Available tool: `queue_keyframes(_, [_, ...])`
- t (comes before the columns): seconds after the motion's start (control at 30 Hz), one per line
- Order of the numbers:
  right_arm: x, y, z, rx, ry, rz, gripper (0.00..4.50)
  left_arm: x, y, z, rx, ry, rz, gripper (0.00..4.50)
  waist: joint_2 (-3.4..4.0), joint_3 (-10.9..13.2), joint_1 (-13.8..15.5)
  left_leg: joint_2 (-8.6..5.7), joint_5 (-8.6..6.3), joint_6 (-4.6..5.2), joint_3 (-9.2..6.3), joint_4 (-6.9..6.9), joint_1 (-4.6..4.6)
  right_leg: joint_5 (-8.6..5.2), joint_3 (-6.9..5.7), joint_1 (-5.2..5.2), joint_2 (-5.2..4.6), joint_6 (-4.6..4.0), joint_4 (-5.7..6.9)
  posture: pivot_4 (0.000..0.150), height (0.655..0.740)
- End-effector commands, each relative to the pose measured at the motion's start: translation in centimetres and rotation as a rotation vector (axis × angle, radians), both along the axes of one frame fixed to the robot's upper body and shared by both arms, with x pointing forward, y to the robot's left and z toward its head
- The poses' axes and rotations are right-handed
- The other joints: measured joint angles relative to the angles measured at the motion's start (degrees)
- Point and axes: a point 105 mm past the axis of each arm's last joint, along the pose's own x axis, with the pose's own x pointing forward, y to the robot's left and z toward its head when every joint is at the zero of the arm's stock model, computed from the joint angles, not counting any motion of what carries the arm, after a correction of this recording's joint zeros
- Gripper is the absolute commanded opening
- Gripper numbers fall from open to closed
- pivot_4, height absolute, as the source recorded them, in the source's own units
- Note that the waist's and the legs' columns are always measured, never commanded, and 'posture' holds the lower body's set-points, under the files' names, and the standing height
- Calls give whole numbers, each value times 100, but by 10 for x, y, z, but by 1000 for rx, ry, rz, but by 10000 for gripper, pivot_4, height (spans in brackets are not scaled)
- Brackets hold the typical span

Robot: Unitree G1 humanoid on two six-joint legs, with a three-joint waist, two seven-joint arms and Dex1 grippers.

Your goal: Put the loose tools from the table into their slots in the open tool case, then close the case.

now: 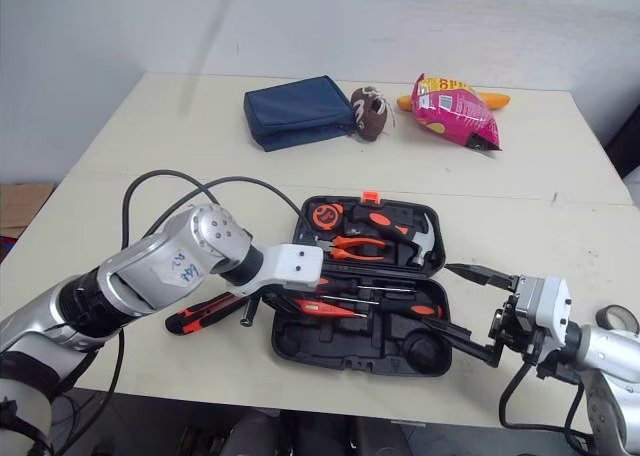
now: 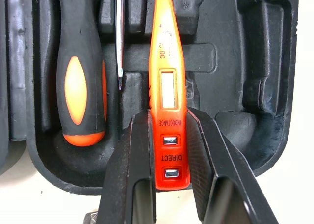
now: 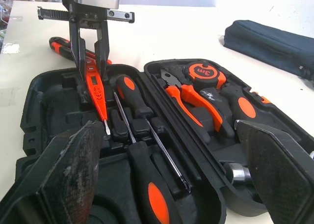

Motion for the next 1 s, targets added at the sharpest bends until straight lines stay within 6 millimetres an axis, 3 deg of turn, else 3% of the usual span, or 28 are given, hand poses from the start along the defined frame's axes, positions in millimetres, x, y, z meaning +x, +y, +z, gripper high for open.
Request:
queue_keyframes(0.03, [-2, -1, 7, 7, -47, 0, 45000, 0, -4, 1, 0, -18, -2, 2632, 0, 0, 8, 0, 0, 0, 0, 1, 0, 0, 0, 0, 0, 0, 0, 1500, 7400])
queue_keyframes(0.47, [-1, -7, -8, 17, -41, -1, 45000, 4, -6, -12, 22, -5, 35, 2632, 0, 0, 2, 1, -4, 5, -2, 25, -2, -1, 0, 4, 0, 1, 13, 1500, 7400])
queue_keyframes(0.67, [-1, -9, -9, 20, -48, -4, 45000, 10, 7, -18, 64, 12, 100, 2632, 0, 0, -13, 2, -5, 6, -3, 32, 6, -1, 0, 10, 0, 1, 22, 1500, 7400])
queue_keyframes(1.0, [-6, -5, -3, 23, -57, -1, 45000, 6, 3, -18, 50, -8, 35, 2632, 1, -1, -12, 3, -4, 5, -4, 35, 8, -2, 0, 11, -1, -1, 29, 1500, 7400])
